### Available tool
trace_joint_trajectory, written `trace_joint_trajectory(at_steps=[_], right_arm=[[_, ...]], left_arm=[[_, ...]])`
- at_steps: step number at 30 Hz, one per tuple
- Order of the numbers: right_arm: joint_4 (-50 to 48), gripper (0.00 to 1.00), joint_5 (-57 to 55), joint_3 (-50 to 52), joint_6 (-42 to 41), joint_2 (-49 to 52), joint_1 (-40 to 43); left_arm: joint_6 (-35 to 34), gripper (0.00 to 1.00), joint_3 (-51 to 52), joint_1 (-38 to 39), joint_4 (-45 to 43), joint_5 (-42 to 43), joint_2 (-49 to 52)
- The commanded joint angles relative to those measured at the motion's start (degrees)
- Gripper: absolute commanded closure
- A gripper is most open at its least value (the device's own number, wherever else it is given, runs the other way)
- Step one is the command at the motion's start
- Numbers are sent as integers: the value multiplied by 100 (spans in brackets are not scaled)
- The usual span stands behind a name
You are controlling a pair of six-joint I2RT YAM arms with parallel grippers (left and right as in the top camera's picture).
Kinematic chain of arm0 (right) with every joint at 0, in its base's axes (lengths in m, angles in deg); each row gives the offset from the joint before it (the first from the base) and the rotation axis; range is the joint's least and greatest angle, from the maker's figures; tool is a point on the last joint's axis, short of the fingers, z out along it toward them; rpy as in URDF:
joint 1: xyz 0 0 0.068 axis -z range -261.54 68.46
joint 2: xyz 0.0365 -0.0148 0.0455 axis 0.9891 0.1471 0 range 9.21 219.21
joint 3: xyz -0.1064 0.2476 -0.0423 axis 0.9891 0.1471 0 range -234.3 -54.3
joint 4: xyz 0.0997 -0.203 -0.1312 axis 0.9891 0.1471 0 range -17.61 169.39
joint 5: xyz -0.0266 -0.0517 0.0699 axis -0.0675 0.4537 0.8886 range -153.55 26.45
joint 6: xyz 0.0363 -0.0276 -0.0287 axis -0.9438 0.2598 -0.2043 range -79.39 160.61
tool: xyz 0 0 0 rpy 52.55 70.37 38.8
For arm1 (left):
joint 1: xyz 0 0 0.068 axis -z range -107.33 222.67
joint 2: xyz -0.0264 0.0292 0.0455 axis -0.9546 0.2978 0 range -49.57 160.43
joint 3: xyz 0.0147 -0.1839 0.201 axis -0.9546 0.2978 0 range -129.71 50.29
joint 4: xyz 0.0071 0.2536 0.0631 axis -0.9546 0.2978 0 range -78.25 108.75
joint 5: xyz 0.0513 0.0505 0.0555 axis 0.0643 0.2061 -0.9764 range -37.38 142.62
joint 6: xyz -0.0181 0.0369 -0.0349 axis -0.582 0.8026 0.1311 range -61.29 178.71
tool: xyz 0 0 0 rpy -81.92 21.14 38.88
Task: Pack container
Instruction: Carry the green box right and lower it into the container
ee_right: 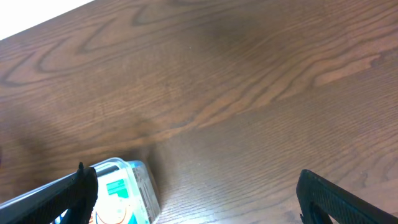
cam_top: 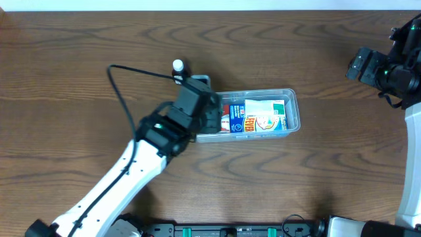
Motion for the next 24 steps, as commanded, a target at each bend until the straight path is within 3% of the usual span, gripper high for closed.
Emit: trace_joint_trajectory(at_steps=[1, 12, 24], right_arm=[[-2, 1, 42, -22, -61, 15, 42], [0, 1, 42, -22, -61, 15, 42], [-2, 1, 42, -22, -61, 15, 42]], left_arm=[[-343, 41, -85, 232, -138, -658, 299], [-551, 41, -85, 317, -339, -673, 1292], [-553, 44, -85, 319, -459, -671, 1513]])
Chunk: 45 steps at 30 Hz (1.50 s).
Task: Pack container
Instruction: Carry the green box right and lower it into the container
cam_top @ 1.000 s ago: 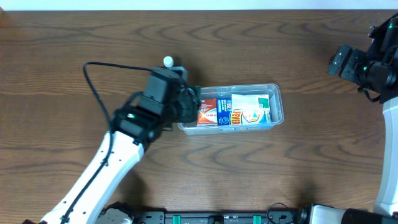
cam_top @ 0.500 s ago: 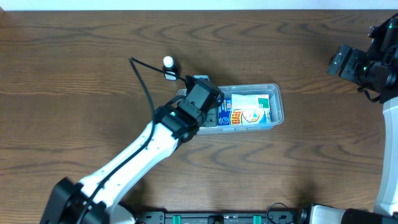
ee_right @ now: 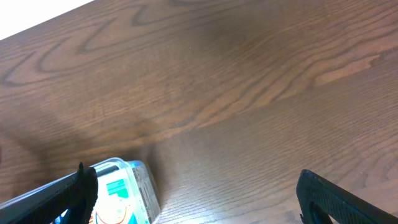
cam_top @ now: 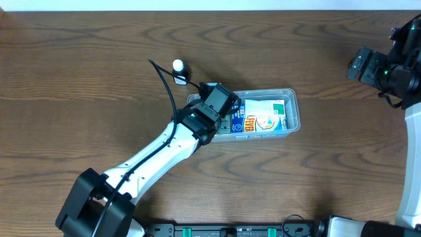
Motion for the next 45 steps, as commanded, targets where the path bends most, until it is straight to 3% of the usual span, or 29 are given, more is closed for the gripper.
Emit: trace_joint_trajectory(at_steps=[1, 45], right_arm=[[-2, 1, 44, -22, -61, 15, 42], [-2, 1, 42, -22, -61, 15, 42]], left_arm=[[-35, 44, -85, 4, -35, -107, 90], [-26, 43, -85, 157, -323, -90, 815]])
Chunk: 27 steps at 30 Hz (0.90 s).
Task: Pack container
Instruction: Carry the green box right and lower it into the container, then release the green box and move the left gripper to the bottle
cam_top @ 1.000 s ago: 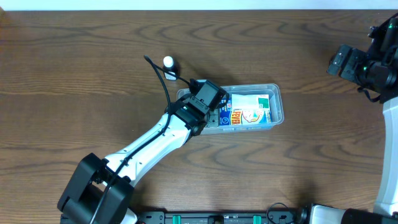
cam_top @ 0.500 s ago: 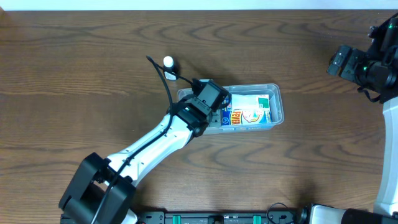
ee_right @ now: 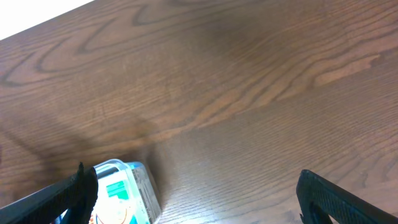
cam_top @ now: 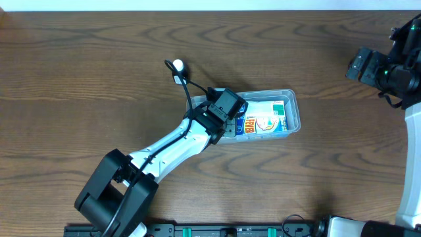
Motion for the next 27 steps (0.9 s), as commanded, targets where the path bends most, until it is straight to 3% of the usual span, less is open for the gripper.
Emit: trace_joint_trajectory(at_steps=[1, 10, 27], right_arm=[[-2, 1, 42, -22, -59, 15, 42], [0, 1, 42, -22, -59, 15, 42], [-2, 1, 42, -22, -61, 15, 42]], left_arm=[[-9, 40, -85, 9, 31, -90, 55], [-11, 24, -85, 9, 28, -87, 55], [181, 22, -149, 15, -11, 280, -446]])
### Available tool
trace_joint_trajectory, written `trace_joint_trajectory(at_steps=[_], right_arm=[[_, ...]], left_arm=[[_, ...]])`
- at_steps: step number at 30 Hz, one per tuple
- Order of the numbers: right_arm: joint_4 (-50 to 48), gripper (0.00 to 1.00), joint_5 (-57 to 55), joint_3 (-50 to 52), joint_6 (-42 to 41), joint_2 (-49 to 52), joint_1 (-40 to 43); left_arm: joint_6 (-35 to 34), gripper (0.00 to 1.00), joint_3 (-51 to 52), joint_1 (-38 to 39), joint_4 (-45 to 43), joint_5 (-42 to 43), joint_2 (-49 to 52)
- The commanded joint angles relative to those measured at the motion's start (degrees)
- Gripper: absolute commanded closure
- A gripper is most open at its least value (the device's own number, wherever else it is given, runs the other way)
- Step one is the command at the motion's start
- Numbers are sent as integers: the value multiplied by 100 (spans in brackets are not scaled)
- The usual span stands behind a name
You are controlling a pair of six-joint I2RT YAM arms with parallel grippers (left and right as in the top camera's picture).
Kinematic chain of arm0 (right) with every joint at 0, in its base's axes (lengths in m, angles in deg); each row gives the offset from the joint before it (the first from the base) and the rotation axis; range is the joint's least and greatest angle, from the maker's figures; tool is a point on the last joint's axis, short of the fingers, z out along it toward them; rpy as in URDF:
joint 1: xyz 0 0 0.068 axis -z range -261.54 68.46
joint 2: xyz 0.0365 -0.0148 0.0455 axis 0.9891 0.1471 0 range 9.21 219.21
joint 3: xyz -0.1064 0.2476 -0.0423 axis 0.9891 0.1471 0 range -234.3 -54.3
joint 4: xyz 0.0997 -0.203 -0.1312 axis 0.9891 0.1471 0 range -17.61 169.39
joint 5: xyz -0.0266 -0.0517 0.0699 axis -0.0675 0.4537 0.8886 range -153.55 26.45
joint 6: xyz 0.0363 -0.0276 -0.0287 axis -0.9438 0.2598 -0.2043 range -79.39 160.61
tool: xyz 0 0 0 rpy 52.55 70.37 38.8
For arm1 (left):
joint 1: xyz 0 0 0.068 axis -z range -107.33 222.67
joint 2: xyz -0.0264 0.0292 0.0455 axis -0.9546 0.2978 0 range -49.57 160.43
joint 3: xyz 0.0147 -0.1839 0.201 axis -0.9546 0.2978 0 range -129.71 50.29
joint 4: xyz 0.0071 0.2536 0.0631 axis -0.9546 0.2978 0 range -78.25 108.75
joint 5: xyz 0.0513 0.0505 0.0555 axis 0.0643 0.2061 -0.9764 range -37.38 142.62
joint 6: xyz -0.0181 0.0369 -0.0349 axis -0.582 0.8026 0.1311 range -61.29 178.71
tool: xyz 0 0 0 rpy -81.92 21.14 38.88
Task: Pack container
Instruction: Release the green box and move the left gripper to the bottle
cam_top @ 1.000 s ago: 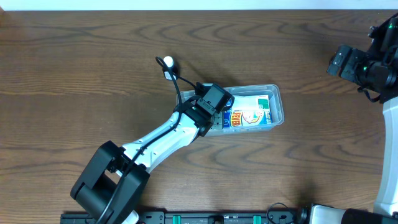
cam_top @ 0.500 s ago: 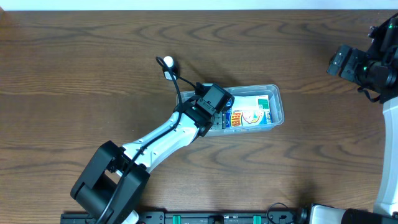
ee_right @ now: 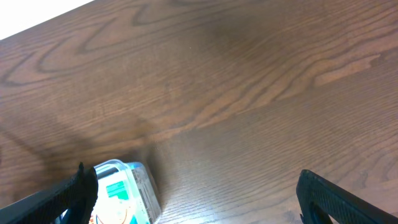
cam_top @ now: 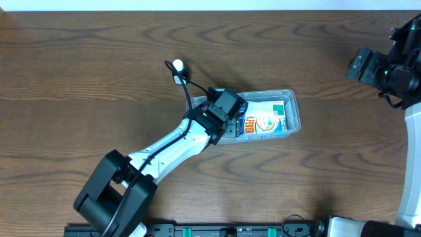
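Observation:
A clear plastic container (cam_top: 293,110) lies at the table's middle, with colourful packets (cam_top: 264,118) flat inside; its end also shows in the right wrist view as the container (ee_right: 134,180). My left gripper (cam_top: 227,107) reaches down over the container's left end and covers it. Its fingers are hidden under the wrist, so their state does not show. My right gripper (ee_right: 193,190) hangs far off at the right edge of the table, open wide with nothing between its fingers (ee_right: 326,196).
A small white-capped object (cam_top: 177,65) stands just beyond the container's left end, beside the left arm's black cable (cam_top: 189,89). The right arm (cam_top: 385,69) sits at the far right. Bare brown wood surrounds the container.
The left gripper was first at the container's left end, with the arm lying low to the left. By 2.4 s ago it had shifted right over the container's left part, then slightly further right, where it stays. The right arm held still, open, throughout.

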Motion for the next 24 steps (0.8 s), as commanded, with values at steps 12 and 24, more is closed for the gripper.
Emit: trace_joint_trajectory(at_steps=[12, 24], right_arm=[[-2, 1, 42, -22, -61, 15, 42], [-2, 1, 42, -22, -61, 15, 42]], left_arm=[[975, 22, -149, 11, 415, 83, -1845], [2328, 2, -149, -1287, 44, -1355, -2326]])
